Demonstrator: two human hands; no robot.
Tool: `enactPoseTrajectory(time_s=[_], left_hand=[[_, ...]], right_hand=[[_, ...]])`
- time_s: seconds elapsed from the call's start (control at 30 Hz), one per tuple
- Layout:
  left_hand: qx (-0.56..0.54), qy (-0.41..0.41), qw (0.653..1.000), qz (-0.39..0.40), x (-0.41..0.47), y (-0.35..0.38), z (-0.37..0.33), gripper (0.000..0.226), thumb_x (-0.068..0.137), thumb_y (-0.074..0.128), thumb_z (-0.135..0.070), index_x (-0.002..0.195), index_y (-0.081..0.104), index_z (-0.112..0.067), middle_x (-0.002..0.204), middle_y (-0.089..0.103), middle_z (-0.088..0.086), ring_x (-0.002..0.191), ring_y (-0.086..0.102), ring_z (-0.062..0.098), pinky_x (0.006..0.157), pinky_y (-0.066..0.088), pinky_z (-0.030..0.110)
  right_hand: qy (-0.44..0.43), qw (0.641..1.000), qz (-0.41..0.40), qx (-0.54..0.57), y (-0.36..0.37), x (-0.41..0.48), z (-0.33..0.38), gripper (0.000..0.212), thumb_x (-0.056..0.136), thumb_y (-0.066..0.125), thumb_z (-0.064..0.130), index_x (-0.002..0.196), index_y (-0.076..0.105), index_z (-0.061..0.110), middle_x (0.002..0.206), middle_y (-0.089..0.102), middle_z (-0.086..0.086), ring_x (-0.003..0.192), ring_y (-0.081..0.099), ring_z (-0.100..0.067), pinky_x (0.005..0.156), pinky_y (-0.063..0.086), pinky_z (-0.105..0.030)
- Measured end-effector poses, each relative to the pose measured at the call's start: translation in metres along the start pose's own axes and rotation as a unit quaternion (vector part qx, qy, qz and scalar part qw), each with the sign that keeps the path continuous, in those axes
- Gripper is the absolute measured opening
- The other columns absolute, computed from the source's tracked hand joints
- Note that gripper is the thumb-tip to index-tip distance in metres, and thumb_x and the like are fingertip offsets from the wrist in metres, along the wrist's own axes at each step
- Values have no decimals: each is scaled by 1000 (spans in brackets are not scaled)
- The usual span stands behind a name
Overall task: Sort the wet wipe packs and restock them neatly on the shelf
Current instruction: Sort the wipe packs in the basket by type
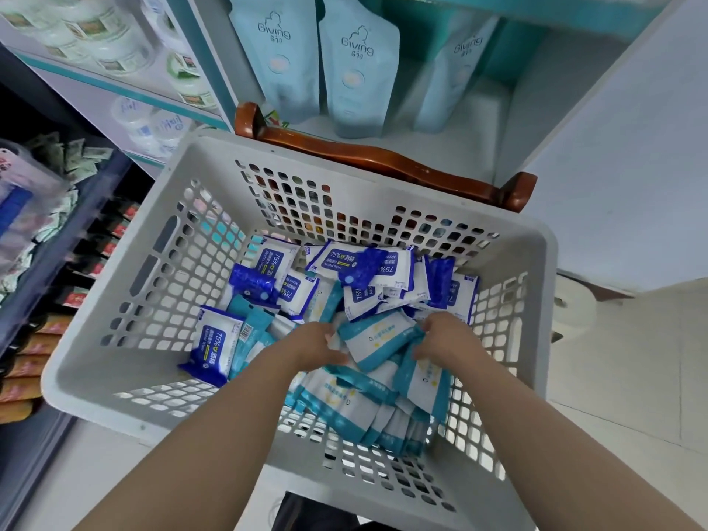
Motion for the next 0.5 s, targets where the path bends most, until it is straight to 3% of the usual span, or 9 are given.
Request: enactPoseTrajectory(time_s=[0.07,0.13,0.3,0.4,0.5], left_hand=[[28,-1,999,-26,-4,-15,13,46,87,67,-38,124,56,-14,126,58,9,109,57,22,88,48,32],[43,1,996,-75,-13,-34,27,34,88,66,-35,115,61,-16,118,63,7,102,60,21,82,48,30],[99,-6,976,-192,-34,-86,75,40,90,65,-23,127,58,-12,129,59,7,114,57,22,91,44,30],[105,-35,978,-177,-31,-103,102,47,90,64,-24,134,52,-12,135,54,8,120,53,22,97,42,31],[116,-24,982,-150,-20,-107,111,52,91,63,-25,140,46,-14,139,51,7,123,50,22,96,40,29]], right_hand=[[-34,999,-18,-11,-6,-3,11,42,81,70,22,119,59,8,116,61,-7,103,59,-21,87,51,-32],[-86,996,-15,-2,-8,-5,29,42,83,68,22,123,60,11,121,60,-5,108,58,-21,93,49,-34],[-217,973,16,74,11,2,91,42,86,68,22,127,60,14,129,60,-2,112,58,-17,94,46,-27],[-226,962,55,141,32,13,122,39,88,68,17,126,61,12,127,60,-2,115,58,-15,92,45,-24],[-205,953,114,191,54,26,140,21,89,67,13,110,66,16,104,59,6,99,60,-13,83,41,-22]])
Point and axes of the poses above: each hand's wrist, its own x-axis towards the middle knuckle, its own y-axis out of the palm, z = x × y, the point moved 1 cm from there along x, towards the middle knuckle
